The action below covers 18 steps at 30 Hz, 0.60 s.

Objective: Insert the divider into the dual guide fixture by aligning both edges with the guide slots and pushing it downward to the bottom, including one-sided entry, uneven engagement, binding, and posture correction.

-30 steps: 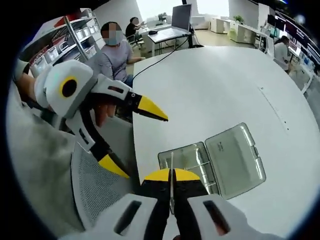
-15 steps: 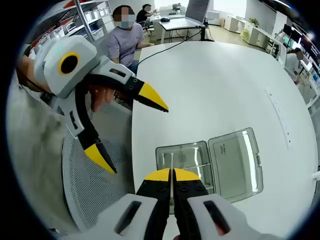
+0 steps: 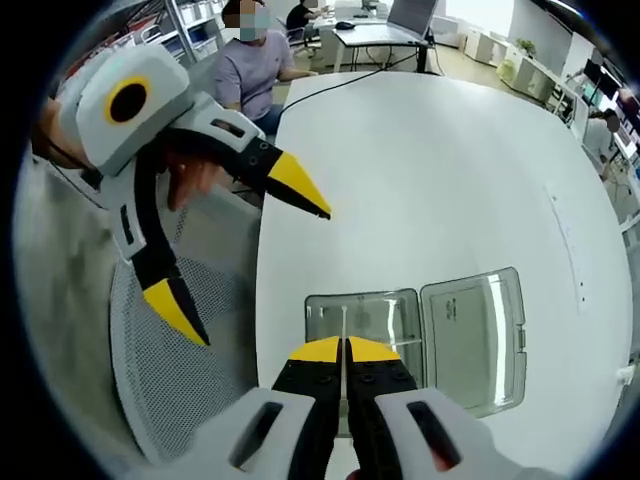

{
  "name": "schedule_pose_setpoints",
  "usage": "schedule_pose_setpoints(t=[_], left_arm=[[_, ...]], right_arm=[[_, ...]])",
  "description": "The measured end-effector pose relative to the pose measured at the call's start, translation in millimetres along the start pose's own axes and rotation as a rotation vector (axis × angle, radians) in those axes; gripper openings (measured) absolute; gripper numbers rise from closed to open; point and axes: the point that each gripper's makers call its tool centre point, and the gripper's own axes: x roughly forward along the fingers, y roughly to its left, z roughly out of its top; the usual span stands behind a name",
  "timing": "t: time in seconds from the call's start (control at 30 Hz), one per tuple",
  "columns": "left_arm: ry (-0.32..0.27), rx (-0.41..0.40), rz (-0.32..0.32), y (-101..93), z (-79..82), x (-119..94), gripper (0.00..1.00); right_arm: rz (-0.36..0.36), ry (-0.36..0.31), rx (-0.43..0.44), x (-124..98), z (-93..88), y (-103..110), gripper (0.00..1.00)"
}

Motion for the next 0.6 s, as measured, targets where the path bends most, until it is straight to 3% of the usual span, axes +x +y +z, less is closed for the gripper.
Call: schedule_pose_setpoints(t=[0.6], left_arm=[[0.012,-0.036,-0.006,0.9,-6.0,-0.9,0.68]], right_arm=[[0.016,0.062,-0.082,23.4,-2.1,-6.8,0.0]])
